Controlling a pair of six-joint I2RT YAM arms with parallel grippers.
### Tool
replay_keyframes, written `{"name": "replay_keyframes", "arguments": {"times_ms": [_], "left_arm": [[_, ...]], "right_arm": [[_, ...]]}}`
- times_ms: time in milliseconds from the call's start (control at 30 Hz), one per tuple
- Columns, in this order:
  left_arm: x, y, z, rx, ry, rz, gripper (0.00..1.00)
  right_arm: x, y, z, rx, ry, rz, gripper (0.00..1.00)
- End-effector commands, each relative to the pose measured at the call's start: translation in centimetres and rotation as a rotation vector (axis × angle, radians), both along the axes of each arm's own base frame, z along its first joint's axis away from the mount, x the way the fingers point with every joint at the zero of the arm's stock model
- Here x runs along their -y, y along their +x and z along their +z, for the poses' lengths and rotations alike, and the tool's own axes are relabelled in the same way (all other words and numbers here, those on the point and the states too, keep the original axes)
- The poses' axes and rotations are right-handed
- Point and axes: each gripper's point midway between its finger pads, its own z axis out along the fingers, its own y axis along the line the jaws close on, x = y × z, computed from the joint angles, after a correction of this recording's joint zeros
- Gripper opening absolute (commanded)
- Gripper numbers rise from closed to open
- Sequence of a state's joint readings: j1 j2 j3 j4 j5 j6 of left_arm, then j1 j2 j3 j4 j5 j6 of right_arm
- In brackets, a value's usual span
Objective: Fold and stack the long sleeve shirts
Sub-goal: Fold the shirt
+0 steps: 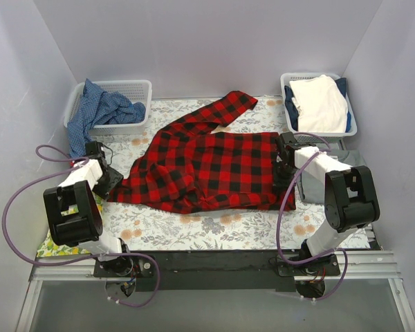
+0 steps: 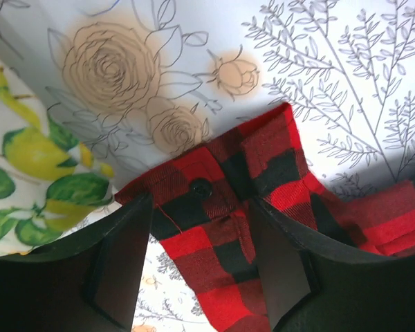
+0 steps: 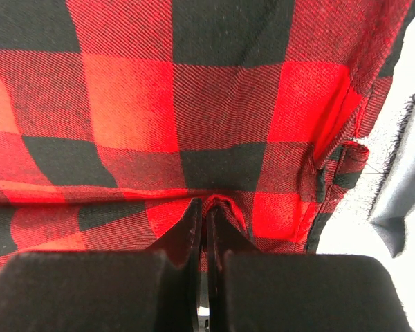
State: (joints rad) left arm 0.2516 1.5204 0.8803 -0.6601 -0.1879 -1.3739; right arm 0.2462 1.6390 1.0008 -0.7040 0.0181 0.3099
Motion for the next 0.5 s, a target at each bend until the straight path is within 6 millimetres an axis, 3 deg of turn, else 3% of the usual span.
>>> {"name": "replay_keyframes", "arguments": {"times_ms": [0,67,167,200,300,333,467], "left_arm": [[-0.7,3.2,1.4,0.107,0.023,-0.019,0.58],[-0.8,3.2,0.4,0.079,0.018,-0.026,0.59],[-0.2,2.6,-1.2,0.035,-0.009,-0.047,0.5],[-0.1,2.3,-1.5,0.028,-0.011,-0.05,0.39],[0.0,1.2,-2.1,0.003,-0.008,-0.059,0.19],[0.0,0.9,-2.1,-0.006,-0.006,-0.058,0.02],[-0.4,1.0,0.0,0.026,0.019,-0.053,0.0]], "right_arm": [[-0.5,1.6,0.9,0.041,0.021,0.008,0.01],[-0.5,1.4,0.7,0.033,0.021,0.008,0.01],[-0.5,1.4,0.6,0.029,0.018,0.007,0.01],[-0.5,1.4,0.6,0.032,0.018,0.009,0.01],[-0.5,1.6,0.8,0.038,0.021,0.005,0.01],[-0.5,1.6,0.8,0.039,0.021,0.004,0.01],[-0.5,1.6,0.8,0.039,0.021,0.001,0.01]]}}
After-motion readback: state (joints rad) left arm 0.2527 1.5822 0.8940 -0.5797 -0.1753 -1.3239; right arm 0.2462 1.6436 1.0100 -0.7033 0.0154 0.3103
